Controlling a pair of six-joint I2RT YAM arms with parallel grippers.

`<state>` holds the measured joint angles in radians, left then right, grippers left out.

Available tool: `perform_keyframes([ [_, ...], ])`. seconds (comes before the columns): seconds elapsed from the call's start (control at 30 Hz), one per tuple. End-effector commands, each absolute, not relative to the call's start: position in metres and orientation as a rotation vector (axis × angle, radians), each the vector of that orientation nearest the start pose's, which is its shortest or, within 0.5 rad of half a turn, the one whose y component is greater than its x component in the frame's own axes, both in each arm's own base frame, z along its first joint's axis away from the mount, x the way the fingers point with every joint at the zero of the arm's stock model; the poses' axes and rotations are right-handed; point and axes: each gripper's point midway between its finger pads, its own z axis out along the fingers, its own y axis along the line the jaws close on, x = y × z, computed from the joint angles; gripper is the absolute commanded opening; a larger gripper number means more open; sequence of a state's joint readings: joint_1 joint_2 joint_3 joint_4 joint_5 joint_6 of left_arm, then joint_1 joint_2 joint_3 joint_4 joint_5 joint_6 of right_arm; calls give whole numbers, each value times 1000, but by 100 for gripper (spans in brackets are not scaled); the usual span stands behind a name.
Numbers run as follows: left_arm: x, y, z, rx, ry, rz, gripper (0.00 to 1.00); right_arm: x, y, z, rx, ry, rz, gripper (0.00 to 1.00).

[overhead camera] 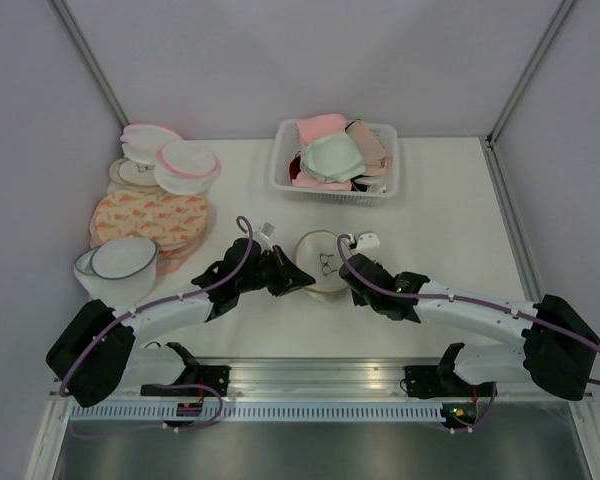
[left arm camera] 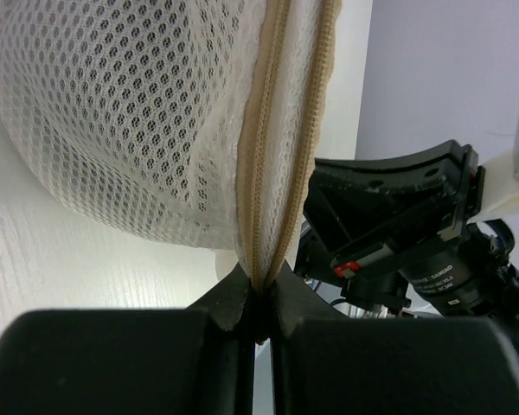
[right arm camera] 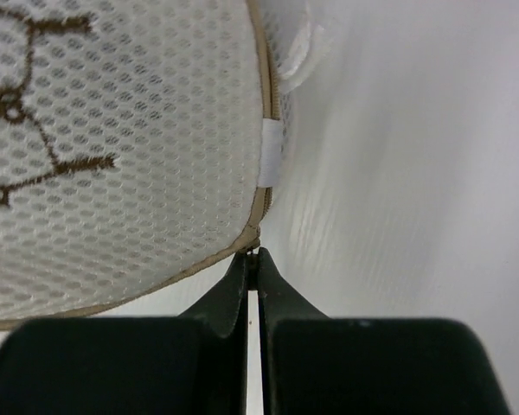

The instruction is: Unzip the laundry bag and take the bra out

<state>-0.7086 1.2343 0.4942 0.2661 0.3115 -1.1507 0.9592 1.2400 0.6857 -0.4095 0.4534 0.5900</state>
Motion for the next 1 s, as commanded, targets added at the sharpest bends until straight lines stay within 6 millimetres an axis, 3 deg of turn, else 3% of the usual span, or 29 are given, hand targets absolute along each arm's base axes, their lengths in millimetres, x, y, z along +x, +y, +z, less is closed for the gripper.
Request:
perform_keyframes([
  [0.0, 210, -306, 141, -176, 2294, -1422, 2, 244, 161, 83, -94, 2271, -153, 0],
  [0.1, 209, -310, 146, -125, 2287, -1449, 8, 252, 155, 85, -56, 2257, -204, 0],
  [0.13, 209, -312, 149, -110, 2276, -1457, 26, 254, 154, 85, -48, 2257, -206, 0],
  [0.2, 209, -311, 151, -92, 2263, -1456, 49, 252, 151, 81, -44, 2263, -214, 0],
  [0.23, 209, -309, 149, -96, 2270, -1439, 67, 252, 149, 80, -28, 2268, -219, 0],
  [0.33, 213, -298, 146, -131, 2256, -1355, 78, 250, 141, 74, -1, 2285, -229, 0],
  [0.4, 217, -285, 144, -170, 2238, -1275, 82, 248, 139, 69, -1, 2304, -229, 0],
  [0.43, 218, -280, 141, -185, 2239, -1244, 85, 248, 136, 67, 6, 2311, -240, 10],
  [0.47, 217, -274, 136, -207, 2257, -1208, 86, 248, 135, 66, 7, 2316, -248, 25],
  [0.5, 221, -267, 136, -233, 2235, -1177, 87, 246, 133, 62, 9, 2331, -269, 61],
  [0.57, 222, -261, 133, -277, 2236, -1158, 87, 247, 128, 62, 28, 2328, -306, 94],
  [0.6, 224, -257, 129, -306, 2235, -1145, 87, 247, 127, 62, 51, 2326, -307, 98],
  [0.73, 227, -256, 127, -366, 2211, -1186, 88, 251, 122, 77, 118, 2273, -293, 98],
  [0.87, 234, -258, 121, -374, 2214, -1187, 86, 248, 162, 107, -1, 2233, 86, 98],
  [0.97, 241, -260, 113, -362, 2213, -1172, 85, 245, 180, 131, -79, 2200, 227, 98],
])
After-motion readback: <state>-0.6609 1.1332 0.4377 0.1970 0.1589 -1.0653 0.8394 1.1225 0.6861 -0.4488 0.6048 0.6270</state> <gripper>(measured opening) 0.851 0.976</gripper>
